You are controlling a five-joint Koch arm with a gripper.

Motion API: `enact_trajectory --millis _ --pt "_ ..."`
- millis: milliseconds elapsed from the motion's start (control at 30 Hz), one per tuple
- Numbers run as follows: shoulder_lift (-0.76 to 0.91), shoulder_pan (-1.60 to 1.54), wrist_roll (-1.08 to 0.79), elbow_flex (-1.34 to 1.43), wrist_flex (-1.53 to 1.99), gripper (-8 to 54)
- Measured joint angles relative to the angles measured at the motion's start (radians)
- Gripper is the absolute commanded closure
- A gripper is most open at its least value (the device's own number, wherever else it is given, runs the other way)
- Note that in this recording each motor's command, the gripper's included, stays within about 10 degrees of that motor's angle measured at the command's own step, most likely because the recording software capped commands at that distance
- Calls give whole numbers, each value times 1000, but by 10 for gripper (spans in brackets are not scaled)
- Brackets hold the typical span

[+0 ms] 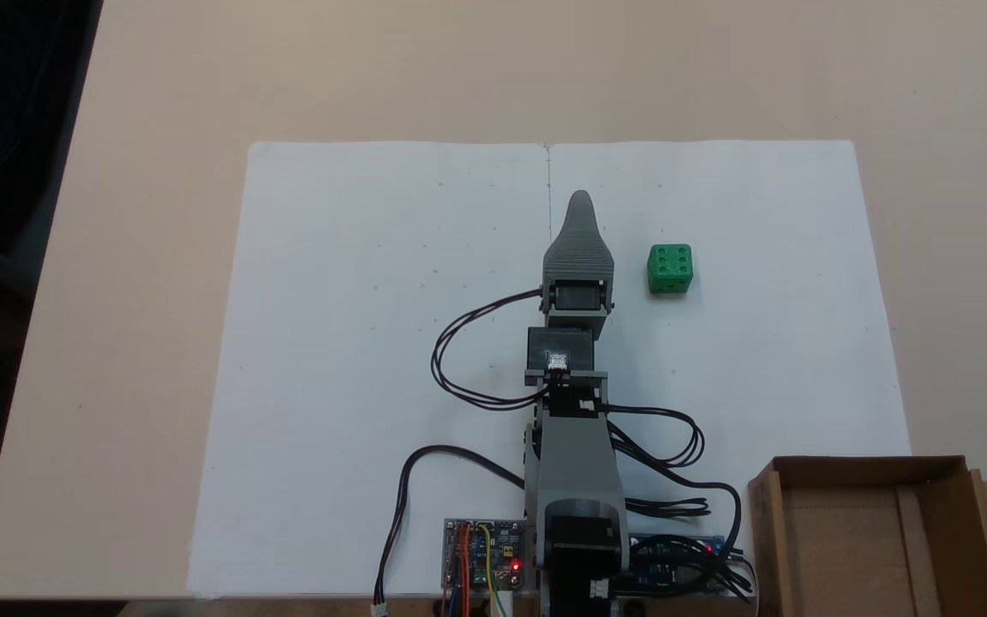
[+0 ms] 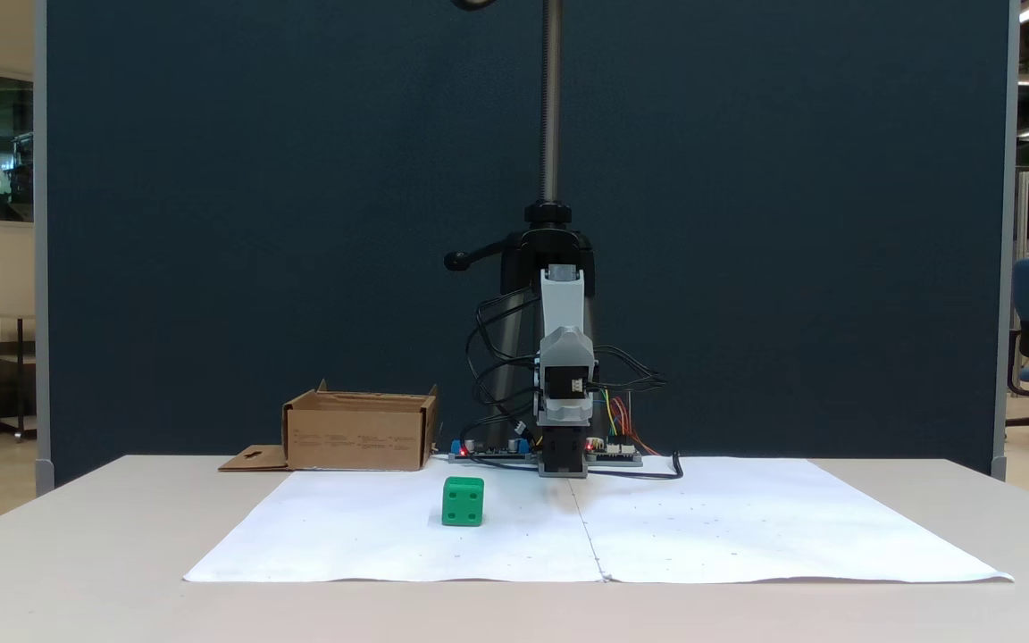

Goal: Grasp a green dice and put it in the bin.

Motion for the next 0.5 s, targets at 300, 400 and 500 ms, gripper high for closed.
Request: enact_trajectory --millis 300,400,500 --pt "0 0 0 0 566 9" --pt "0 5 0 0 721 9" --pt "0 5 0 -3 746 9"
